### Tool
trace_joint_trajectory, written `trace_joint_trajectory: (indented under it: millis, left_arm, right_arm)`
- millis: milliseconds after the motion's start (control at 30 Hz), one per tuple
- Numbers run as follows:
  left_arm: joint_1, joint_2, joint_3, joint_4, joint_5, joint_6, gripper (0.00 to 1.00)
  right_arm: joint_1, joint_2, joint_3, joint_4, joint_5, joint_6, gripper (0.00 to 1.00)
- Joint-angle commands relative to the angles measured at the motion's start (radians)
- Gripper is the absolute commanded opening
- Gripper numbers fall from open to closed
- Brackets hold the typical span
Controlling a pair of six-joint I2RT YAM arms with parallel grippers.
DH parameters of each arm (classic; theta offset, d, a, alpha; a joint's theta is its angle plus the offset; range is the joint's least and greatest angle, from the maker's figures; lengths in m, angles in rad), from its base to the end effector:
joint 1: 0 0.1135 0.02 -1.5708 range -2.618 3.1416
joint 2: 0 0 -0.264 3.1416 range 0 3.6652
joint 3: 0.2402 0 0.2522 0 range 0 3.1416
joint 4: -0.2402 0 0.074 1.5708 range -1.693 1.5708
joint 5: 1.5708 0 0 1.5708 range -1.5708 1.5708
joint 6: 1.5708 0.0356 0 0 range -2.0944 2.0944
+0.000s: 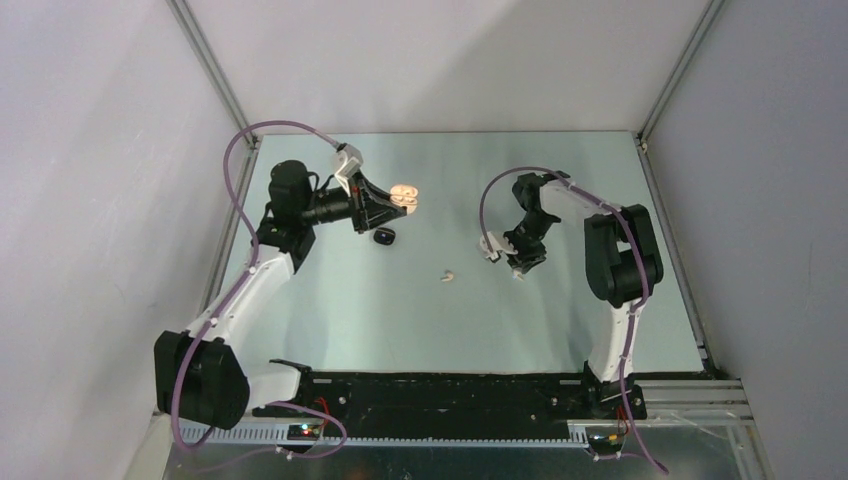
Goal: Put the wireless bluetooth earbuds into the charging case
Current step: Pick up the left earbud from the center of the board.
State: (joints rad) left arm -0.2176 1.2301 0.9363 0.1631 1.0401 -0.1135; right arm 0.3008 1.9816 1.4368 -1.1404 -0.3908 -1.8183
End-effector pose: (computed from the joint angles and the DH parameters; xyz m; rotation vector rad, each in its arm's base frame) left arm 0.2617 -0.0893 0.3368 0.8724 1.5324 -1.1178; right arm 0.3339 0.1178 0.1737 -2.5196 1.4513 0.5322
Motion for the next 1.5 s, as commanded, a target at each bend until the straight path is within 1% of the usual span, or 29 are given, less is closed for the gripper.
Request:
trace_joint_trajectory:
  millis: [0,300,733,1000,1067,1133,1233,1467]
  left_arm:
    - [0.011,-0.038,-0.007,0.035,-0.012,-0.017,0.00]
    - [0.017,-0.033,-0.011,0.035,-0.018,-0.018,0.00]
    - [0.020,-0.032,-0.013,0.035,-0.026,-0.020,0.00]
    - [0.019,-0.025,-0.014,0.033,-0.027,-0.020,0.00]
    - [0.020,-0.024,-0.014,0.034,-0.028,-0.020,0.00]
    - [0.019,-0.023,-0.015,0.033,-0.028,-0.020,0.00]
    - [0.019,-0.022,-0.016,0.033,-0.028,-0.021,0.00]
    - [0.020,-0.015,-0.014,0.033,-0.027,-0.022,0.00]
  right_arm:
    - [0.017,0.018,0.032,-0.038,0.017,-0.047,0.42]
    - [0.039,0.033,0.025,-0.031,0.015,-0.041,0.40]
    - [0.040,0.041,0.011,-0.018,0.015,-0.033,0.33]
    - [0.037,0.035,-0.014,0.007,-0.012,0.013,0.26]
    - [0.034,0.024,-0.034,0.028,-0.026,0.029,0.26]
    - [0.032,0.003,-0.063,0.052,-0.039,0.040,0.31]
    - [0.031,-0.016,-0.108,0.087,-0.046,0.053,0.31]
    - [0.026,-0.042,-0.143,0.125,-0.071,0.113,0.18]
